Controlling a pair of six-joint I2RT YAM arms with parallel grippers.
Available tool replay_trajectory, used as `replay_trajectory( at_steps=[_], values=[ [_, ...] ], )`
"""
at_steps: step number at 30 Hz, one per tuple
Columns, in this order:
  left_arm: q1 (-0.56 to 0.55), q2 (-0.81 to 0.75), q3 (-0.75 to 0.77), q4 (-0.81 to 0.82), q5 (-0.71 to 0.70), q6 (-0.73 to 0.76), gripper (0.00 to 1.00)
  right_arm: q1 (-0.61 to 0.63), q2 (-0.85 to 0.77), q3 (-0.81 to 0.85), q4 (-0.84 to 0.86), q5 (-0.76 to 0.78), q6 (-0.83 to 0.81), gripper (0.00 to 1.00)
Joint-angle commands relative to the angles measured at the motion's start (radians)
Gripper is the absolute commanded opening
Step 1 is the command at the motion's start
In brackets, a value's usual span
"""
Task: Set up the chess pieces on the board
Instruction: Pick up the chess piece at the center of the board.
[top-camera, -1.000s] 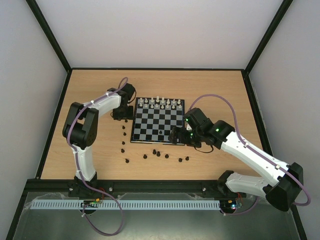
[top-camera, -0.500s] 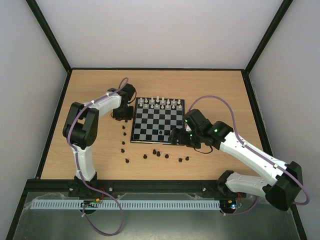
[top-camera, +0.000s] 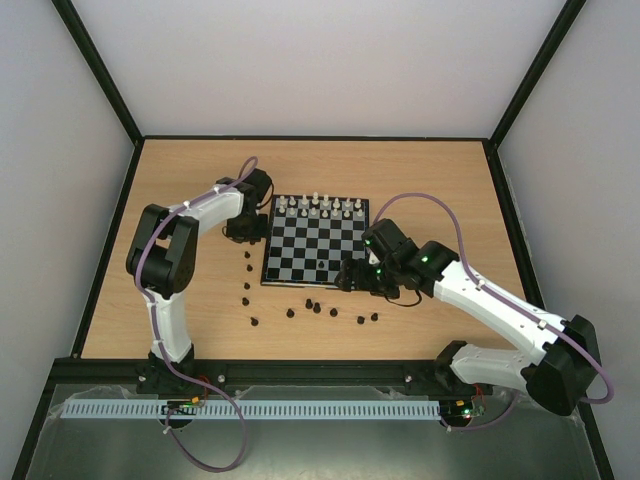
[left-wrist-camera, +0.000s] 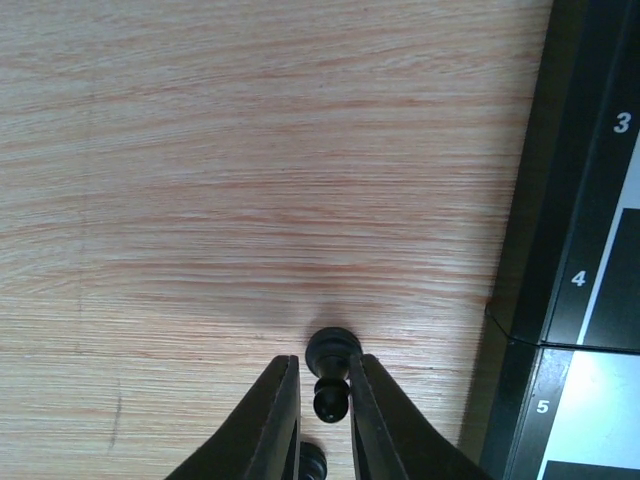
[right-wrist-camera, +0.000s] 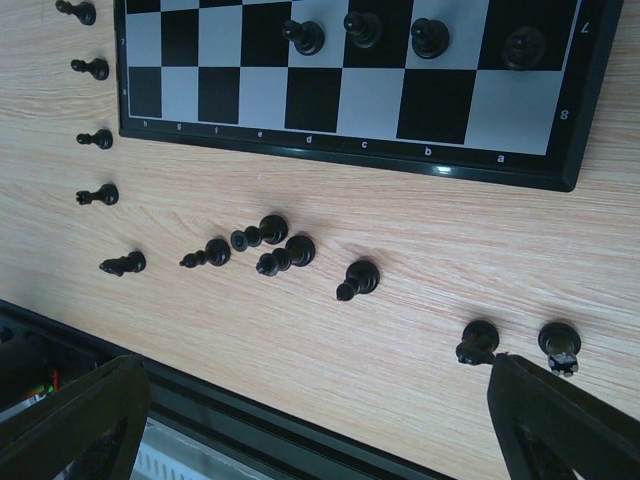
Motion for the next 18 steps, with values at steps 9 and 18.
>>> replay_trajectory(
  at_steps=[9, 18],
  values=[
    [-0.004, -0.009, -0.002, -0.032, -0.008, 0.001, 0.02, 0.006, 0.014, -0.011, -0.006, -0.014, -0.012, 0.93],
    [-0.088, -0.146, 0.102, -0.22, 0.021, 0.02, 0.03, 0.006, 0.005, 0.052, -0.054, 0.019, -0.008, 0.94]
  ],
)
